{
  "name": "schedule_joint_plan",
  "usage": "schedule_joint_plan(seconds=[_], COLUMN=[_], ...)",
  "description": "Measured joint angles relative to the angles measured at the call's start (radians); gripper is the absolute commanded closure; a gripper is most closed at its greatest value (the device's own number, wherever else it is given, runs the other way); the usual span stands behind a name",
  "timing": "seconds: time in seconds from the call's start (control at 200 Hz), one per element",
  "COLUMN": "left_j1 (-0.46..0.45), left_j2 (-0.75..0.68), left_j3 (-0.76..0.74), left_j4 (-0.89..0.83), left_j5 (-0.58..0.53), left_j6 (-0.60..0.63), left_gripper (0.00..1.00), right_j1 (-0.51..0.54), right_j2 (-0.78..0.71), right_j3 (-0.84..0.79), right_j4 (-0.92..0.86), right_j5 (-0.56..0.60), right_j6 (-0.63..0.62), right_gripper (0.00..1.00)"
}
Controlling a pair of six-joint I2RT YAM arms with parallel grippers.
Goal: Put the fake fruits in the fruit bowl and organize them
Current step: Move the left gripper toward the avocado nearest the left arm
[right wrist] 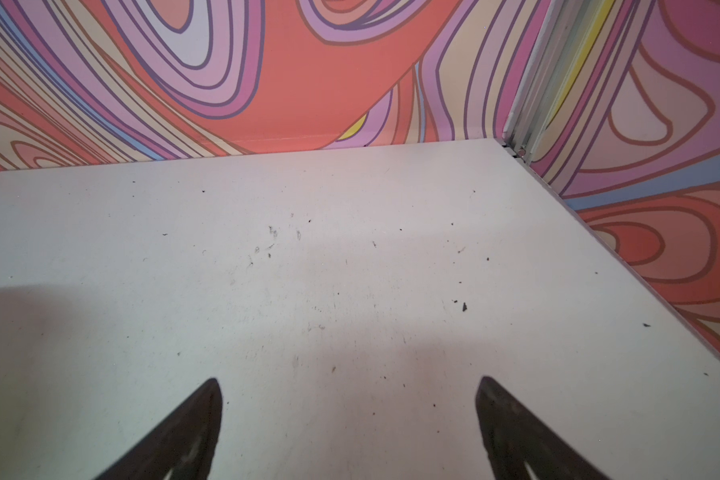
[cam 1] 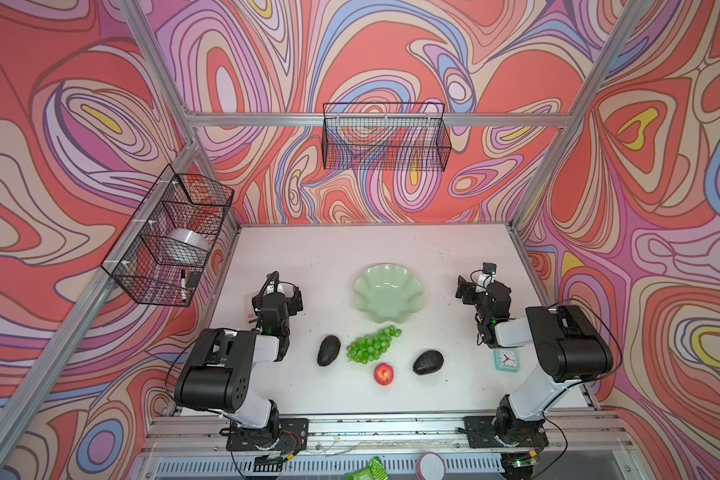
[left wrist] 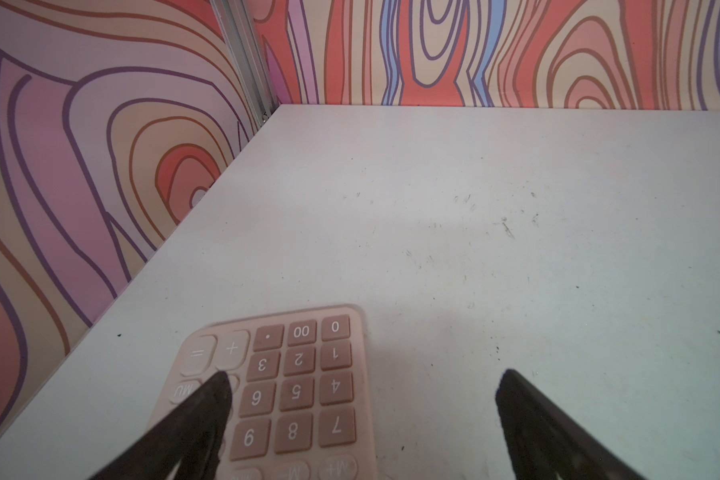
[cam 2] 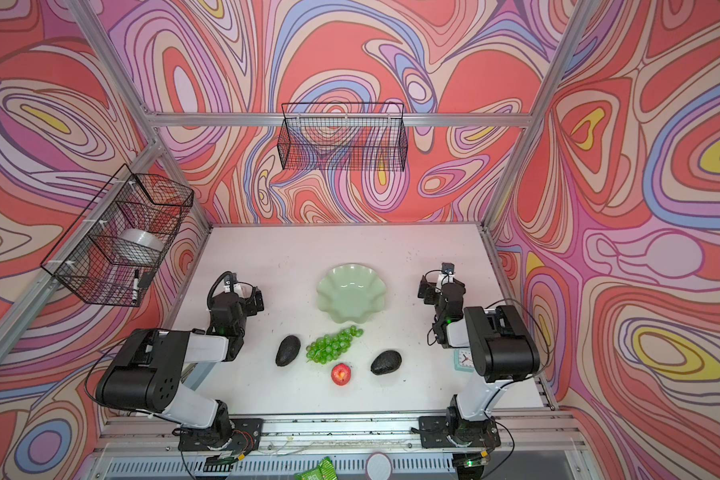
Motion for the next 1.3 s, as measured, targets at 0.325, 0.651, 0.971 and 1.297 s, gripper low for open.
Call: schedule_joint_plan(seconds=[0.325, 0.651, 0.971, 1.297], left_j1=[0.000, 0.000, -0.254, -0.430], left_j2=[-0.240, -0.551, -0.490, -0.387], left_j3=[0.234, 0.480, 0.561, 0.488], left_j4=[-0.505, -1.079, -1.617, -1.690], left_j5=[0.027, 0.192, 0.277, 0.277], left_j6=[-0.067, -0.191, -0.242, -0.396], left_gripper=[0.00, 0.08, 0.09, 0.09], right_j1=[0.000, -0.002, -0.002, 0.008], right_j2=[-0.041, -0.237, -0.148, -0.148], right_j3=[0.038, 0.600, 0.625, 0.650], right_j4=[-0.134, -0.715, -1.039, -1.118], right_j5=[0.022, -0.055, -0.214, -0.234], right_j6=[0.002, 0.274, 0.433, 0.470], right_gripper=[0.02, 0.02, 0.02, 0.02])
